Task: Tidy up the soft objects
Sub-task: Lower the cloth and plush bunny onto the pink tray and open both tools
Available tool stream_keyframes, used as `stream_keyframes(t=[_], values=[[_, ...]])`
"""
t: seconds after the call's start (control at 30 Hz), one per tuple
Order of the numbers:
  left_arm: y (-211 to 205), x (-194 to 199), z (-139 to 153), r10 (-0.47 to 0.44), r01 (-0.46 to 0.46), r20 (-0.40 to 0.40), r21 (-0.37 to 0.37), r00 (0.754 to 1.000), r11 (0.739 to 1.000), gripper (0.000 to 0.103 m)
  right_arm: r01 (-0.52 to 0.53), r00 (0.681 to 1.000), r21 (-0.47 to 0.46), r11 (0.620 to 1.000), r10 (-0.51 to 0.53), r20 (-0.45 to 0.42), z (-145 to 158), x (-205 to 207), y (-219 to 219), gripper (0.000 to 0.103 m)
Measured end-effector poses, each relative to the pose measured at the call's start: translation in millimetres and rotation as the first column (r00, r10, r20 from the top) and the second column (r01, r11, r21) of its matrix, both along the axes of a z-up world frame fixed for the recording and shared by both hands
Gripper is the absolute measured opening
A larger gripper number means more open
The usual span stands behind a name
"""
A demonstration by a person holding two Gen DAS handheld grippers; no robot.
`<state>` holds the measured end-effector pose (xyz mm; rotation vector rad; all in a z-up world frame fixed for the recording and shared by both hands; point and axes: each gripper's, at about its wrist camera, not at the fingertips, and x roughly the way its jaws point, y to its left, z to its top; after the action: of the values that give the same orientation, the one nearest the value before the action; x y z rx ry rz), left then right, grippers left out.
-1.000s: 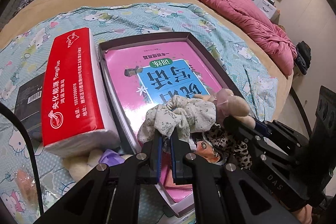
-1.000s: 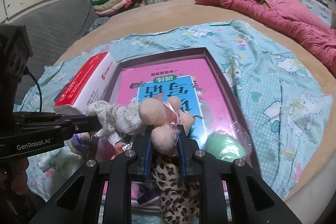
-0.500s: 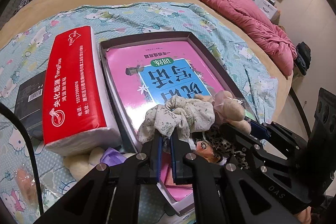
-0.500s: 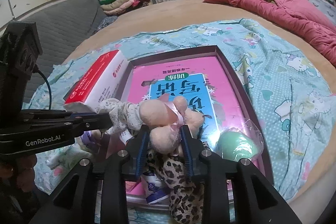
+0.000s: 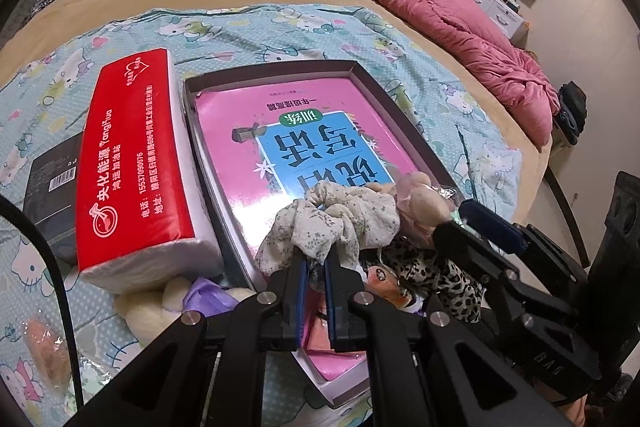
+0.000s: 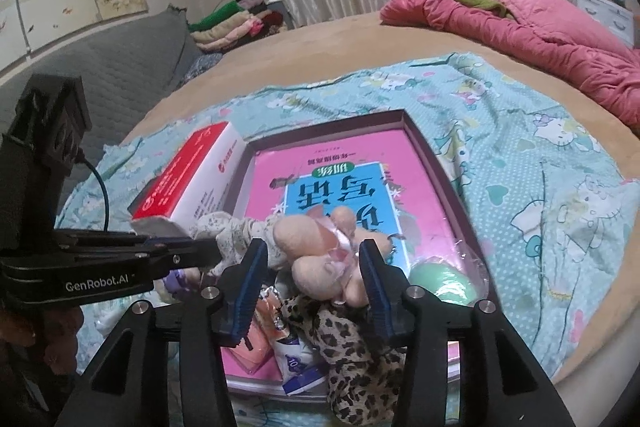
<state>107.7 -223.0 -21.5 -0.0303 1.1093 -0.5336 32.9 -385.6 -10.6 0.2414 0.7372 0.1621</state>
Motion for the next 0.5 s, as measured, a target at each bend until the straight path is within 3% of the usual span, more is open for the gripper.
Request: stream_keyframes(t=[0.17, 0.27, 0.43, 0.5], values=[[1, 0, -1, 0.002, -0.002, -0.011, -0.008, 1.0, 1.0, 0.013, 0.044, 0.999, 0.01, 0.999, -0.044, 0.019, 3, -3, -10, 0.056], [0, 0, 0, -0.002, 0.001, -0.014, -0.015, 1.0, 1.0, 0.021, 0.064, 0.998, 0.015, 0.998, -0.065, 0.021, 3, -4, -14, 0.058], [-1, -2, 3, -0.011, 0.011, -0.003, -0.022, 1.0, 1.0, 0.042, 0.078, 0.997, 0.02, 0.997, -0.078, 0.022, 4, -5, -18, 0.059], [-2, -3, 4, -0.014, 0.014, 0.001, -0.019, 1.0, 1.0, 0.043, 0.082, 0.996, 0.019, 0.996, -0.083, 0.025, 4, -5, -18, 0.059]])
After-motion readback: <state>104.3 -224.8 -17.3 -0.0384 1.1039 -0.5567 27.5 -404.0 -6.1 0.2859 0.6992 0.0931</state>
